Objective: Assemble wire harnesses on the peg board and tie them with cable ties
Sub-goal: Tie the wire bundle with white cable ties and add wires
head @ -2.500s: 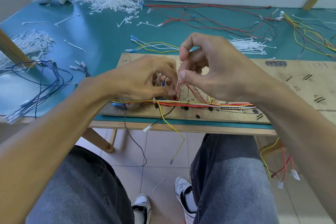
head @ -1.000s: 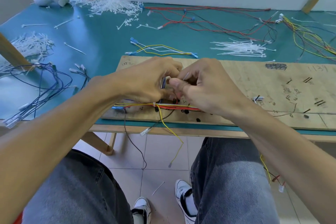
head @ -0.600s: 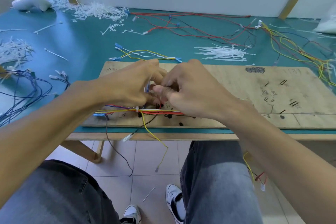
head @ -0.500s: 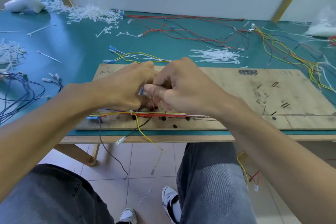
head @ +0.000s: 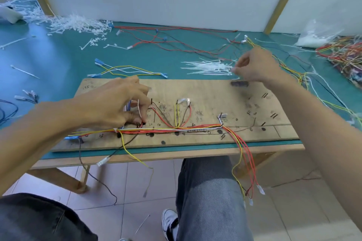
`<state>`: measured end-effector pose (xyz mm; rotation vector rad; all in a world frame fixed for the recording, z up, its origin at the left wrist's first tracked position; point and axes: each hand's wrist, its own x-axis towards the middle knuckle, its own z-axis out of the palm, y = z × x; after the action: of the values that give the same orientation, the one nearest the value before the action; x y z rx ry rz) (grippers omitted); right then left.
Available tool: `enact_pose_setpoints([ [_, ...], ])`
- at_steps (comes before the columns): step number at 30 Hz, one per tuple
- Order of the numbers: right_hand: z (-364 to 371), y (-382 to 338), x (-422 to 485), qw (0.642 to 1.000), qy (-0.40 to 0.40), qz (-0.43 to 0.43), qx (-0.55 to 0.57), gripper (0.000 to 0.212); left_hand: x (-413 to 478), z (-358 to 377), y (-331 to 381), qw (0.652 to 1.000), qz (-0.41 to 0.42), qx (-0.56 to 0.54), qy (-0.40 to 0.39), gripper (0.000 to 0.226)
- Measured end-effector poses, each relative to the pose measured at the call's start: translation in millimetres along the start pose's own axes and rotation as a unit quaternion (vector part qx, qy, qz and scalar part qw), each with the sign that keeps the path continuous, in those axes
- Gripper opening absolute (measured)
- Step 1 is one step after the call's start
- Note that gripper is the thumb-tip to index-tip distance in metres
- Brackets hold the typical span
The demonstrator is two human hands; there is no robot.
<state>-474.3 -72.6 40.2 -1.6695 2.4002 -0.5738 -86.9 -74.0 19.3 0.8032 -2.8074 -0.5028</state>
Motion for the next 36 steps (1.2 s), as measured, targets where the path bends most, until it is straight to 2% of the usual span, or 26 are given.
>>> enact_pose_setpoints([
  [4, -5.5, 20.6, 16.6, 0.996, -0.082, 0.03, -0.025, 0.024, 0.5, -2.5, 2.3, 1.0, -0.009, -0.003, -0.005, 0.041],
  [10, -1.9, 22.3, 25.3, 0.991, -0.092, 0.086, 0.036, 0.025, -1.4, -3.8, 5.3, 0.999, -0.015, 0.038, 0.01, 0.034],
  [17, 1.2, 22.1, 29.8, 0.992, -0.11, 0.058, 0.005, 0.02, -13.8, -9.0, 8.6, 0.999, -0.025, 0.02, 0.012, 0.015],
  [20, -4.7, 19.6, 19.7, 0.997, -0.077, -0.003, -0.029, 0.018, -23.2, -14.2, 9.9, 0.998, -0.053, -0.016, 0.037, 0.022],
  [23, -23.3, 8.3, 0.5, 0.996, 0.017, -0.082, -0.015, 0.016, -30.7, -27.2, 19.5, 0.988, -0.066, -0.084, 0.109, 0.033],
  [26, -37.8, -21.3, -35.3, 0.972, 0.087, -0.217, 0.016, 0.012, -25.4, -34.0, 40.3, 0.97, -0.078, -0.122, 0.195, 0.029],
  [28, -40.1, -48.1, -69.0, 0.948, 0.064, -0.311, 0.038, 0.012, -18.9, -32.8, 59.3, 0.965, -0.078, -0.089, 0.236, 0.032],
  [30, -36.7, -72.9, -100.6, 0.925, 0.015, -0.378, 0.045, 0.012, -17.9, -28.6, 77.0, 0.97, -0.067, -0.042, 0.228, 0.036],
  [32, -32.3, -90.8, -120.6, 0.909, -0.011, -0.415, 0.04, 0.014, -22.8, -23.6, 87.5, 0.975, -0.063, -0.03, 0.213, 0.027],
  [36, -27.0, -105.3, -139.7, 0.883, -0.016, -0.465, 0.06, 0.014, -42.9, -14.2, 87.7, 0.974, -0.061, -0.084, 0.203, 0.015],
])
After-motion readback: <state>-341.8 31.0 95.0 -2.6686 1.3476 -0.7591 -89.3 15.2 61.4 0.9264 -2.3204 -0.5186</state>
